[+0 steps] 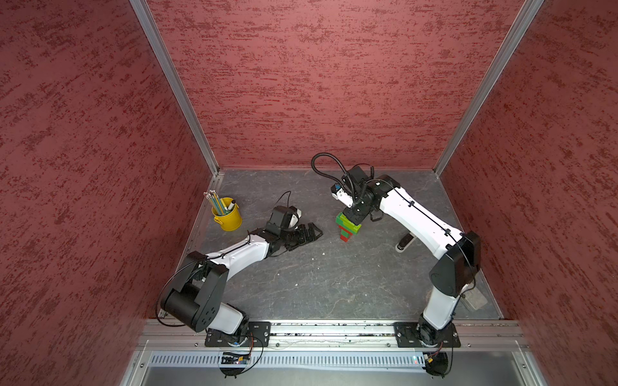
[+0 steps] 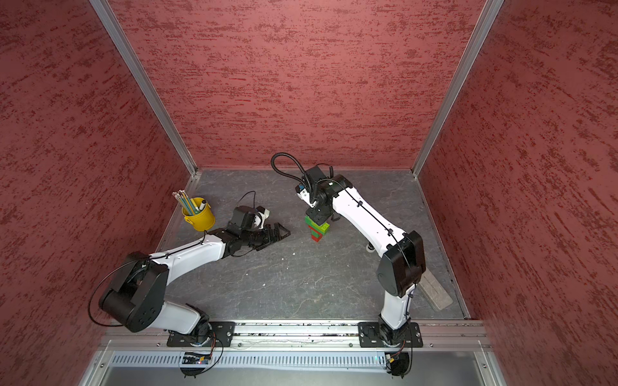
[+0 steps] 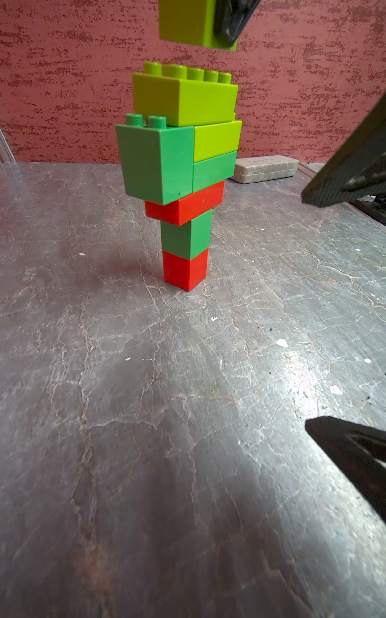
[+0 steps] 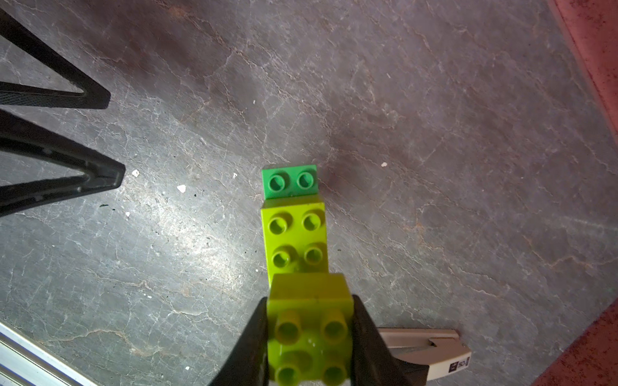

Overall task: Assemble a spoon with lego
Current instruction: Assemble the lego brick with the lego brick.

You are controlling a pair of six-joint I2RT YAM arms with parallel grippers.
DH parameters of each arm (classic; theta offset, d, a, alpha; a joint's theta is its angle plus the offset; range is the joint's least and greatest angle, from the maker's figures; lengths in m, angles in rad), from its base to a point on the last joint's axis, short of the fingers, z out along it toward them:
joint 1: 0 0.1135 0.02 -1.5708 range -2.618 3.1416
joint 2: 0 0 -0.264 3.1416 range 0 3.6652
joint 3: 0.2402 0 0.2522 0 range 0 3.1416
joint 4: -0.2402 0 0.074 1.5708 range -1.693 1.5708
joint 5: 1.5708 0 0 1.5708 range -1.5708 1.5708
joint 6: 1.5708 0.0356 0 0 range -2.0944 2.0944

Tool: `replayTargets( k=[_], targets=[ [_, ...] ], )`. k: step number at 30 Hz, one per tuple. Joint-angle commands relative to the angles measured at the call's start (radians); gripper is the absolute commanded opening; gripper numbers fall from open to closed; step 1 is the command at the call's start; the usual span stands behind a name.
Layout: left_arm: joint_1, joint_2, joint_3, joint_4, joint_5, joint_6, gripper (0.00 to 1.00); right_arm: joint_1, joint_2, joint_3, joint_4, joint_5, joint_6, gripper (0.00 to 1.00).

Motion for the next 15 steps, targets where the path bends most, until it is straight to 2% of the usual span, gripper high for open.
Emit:
replayTargets(
  k=[1, 15],
  targets=[
    [-0.005, 0.015, -0.007, 0.026, -0.009, -0.006, 1.0, -0.007, 0.016, 0.01, 0.025, -0.033, -0.001, 0.26],
    [-0.009, 0.011, -0.013, 0.025, -0.014, -0.006, 1.0, -0.007, 0.035, 0.017, 0.03, -0.027, -0.007, 0.26]
  ],
)
